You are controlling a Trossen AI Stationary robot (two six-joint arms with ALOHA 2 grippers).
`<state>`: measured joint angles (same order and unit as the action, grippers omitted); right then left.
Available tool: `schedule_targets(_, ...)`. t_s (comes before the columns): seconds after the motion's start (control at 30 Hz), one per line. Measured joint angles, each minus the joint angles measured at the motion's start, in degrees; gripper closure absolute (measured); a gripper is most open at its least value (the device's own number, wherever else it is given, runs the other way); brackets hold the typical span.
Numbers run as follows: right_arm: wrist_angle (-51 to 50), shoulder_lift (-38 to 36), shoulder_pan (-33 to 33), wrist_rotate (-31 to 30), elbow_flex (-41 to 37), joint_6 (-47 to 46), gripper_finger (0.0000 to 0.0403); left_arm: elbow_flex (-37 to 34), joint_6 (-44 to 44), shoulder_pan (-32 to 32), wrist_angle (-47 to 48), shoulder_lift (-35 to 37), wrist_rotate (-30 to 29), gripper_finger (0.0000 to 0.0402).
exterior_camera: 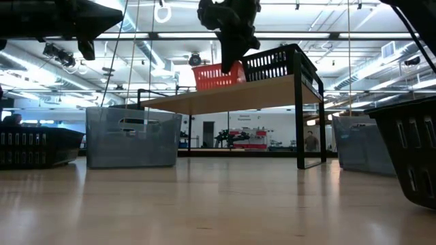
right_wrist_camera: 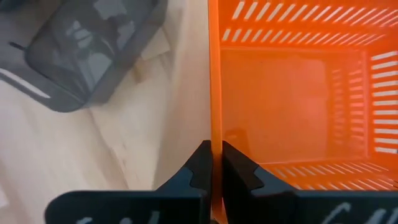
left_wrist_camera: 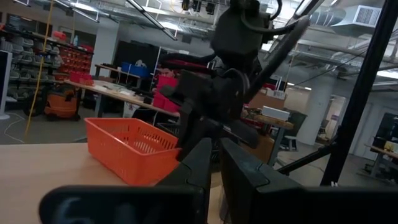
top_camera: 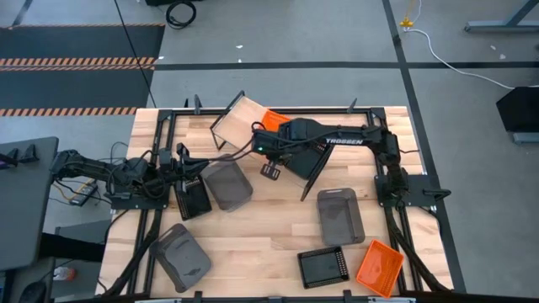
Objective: Stack baskets on shelf by color
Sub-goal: Put the left orange basket on the shelf
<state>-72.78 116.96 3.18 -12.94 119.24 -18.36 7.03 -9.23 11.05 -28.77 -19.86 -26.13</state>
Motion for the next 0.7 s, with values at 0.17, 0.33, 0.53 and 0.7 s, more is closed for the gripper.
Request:
schedule_targets(0.17,0.2,-0.1,-0.4,2.9,0.0,-1.3,0.0378,0.0,0.0,0.0,0.0,0.0,0.0,0.0361)
schedule_targets(0.33,0.7,-0.1,-0.4,3.2,0.0,-3.4,0.0377,0.0,0.0,0.0,0.0,0.0,0.0,0.0362)
schedule_targets(0.53,0.8,-0.1,0.3,3.1,0.0,-7.2,0.0377,0.0,0.0,0.0,0.0,0.0,0.0,0.0362)
schedule_targets(0.7,1.0,-0.1,0.3,2.9,0.0,-7.6,0.0377,0.0,0.0,0.0,0.0,0.0,0.0,0.0361)
